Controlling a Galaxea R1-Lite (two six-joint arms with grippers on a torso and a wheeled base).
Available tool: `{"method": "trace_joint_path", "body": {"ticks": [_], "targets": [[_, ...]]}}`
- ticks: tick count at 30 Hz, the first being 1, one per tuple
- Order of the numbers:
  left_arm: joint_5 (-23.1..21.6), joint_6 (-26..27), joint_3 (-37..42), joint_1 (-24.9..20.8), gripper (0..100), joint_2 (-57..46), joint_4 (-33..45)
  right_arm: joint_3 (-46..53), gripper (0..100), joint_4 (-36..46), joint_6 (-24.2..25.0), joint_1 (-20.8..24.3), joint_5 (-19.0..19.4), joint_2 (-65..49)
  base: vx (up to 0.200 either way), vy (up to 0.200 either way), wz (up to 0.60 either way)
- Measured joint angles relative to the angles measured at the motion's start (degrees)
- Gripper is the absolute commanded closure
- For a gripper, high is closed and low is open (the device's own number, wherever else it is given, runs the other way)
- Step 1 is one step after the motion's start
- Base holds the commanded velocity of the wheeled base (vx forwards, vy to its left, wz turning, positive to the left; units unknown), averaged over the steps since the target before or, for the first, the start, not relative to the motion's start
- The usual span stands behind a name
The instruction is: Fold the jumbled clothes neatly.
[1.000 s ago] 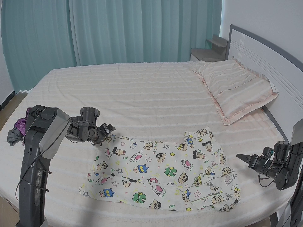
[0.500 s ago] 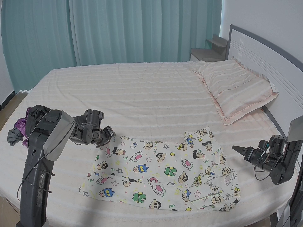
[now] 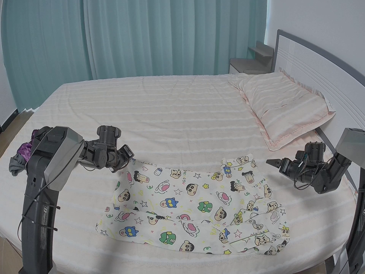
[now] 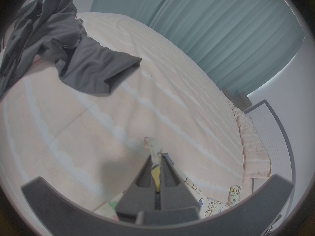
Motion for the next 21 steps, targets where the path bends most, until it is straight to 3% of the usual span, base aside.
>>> {"method": "trace_joint_path", "body": {"ticks": [14, 21], "targets": [[2.0, -0.8, 5.0, -0.4, 100, -4.2, -0.4, -17.9, 0, 12.3, -0.7, 3.0, -1.2, 7.9, 0.0, 0.0, 0.0], [2.1, -1.9, 5.4, -1.0, 100, -4.5, -0.4, -27.3, 0, 19.0, -0.7, 7.2, -1.5, 12.6, 0.0, 0.0, 0.0]]}}
